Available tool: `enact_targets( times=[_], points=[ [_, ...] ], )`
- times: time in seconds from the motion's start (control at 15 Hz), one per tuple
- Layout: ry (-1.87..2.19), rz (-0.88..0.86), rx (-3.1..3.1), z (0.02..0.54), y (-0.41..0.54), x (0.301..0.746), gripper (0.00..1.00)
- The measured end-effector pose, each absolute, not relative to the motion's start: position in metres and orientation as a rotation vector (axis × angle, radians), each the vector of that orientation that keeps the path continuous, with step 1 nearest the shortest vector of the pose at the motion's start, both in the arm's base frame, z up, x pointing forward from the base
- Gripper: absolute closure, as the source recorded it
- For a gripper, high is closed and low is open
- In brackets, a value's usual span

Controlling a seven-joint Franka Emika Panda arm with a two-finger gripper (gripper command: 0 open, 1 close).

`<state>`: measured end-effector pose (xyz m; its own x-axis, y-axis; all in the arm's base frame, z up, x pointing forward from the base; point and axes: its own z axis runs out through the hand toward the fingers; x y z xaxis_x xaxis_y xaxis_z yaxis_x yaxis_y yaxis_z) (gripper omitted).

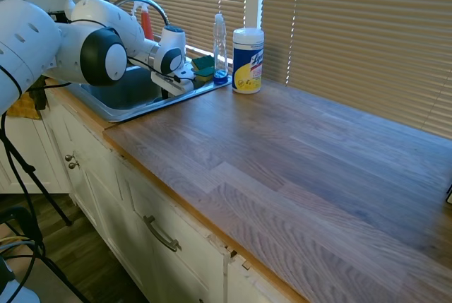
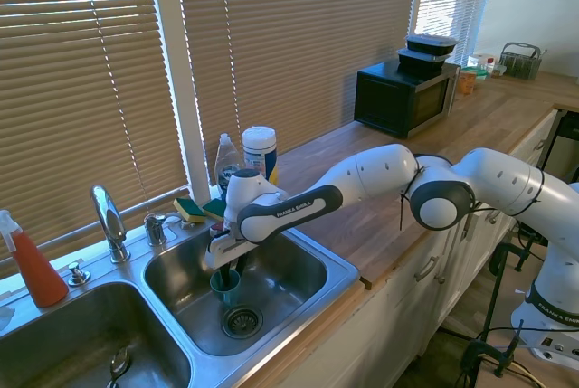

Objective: Put the mug in the sink

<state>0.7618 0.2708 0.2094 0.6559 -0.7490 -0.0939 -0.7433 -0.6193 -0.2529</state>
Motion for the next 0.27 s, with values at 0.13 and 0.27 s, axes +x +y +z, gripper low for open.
enact_targets(
  times=[0.13, 0.27],
  points=[
    [1.209, -0.046, -2.596, 0.230, 0.269, 0.760, 0.00],
    [1.233, -0.059, -2.592, 0.248, 0.262, 0.755, 0.00]
  ],
)
